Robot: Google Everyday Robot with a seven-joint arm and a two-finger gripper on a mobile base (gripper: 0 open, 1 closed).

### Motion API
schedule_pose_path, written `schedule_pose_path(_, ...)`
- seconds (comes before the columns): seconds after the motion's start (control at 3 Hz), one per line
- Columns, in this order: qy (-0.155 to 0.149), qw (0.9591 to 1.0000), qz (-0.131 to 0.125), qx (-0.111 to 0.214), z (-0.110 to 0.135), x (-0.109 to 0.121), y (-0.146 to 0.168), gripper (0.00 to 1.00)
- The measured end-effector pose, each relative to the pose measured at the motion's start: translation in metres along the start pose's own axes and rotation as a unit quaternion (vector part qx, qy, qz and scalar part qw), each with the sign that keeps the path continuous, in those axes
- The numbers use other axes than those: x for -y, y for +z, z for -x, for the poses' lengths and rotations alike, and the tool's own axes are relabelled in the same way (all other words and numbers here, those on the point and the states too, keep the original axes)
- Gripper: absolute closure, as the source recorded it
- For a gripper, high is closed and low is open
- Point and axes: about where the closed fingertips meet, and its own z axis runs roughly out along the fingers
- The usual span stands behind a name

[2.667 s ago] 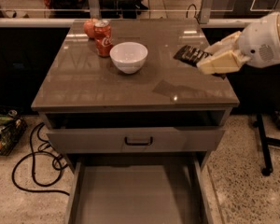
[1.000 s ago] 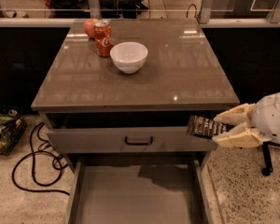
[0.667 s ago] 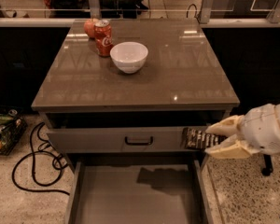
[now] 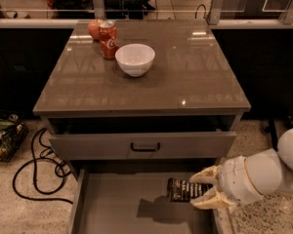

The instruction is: Place rxbar chocolate into middle drawer

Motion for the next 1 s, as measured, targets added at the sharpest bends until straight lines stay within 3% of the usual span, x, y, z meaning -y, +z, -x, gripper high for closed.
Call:
schedule_pose_path(0.33, 0.003, 1.0000, 0.005, -0.008, -0.009, -0.015, 0.046, 1.00)
schedule_pose_path(1.0, 0.033, 0.9993, 0.001, -0.016, -0.032, -0.017, 0.135, 1.00)
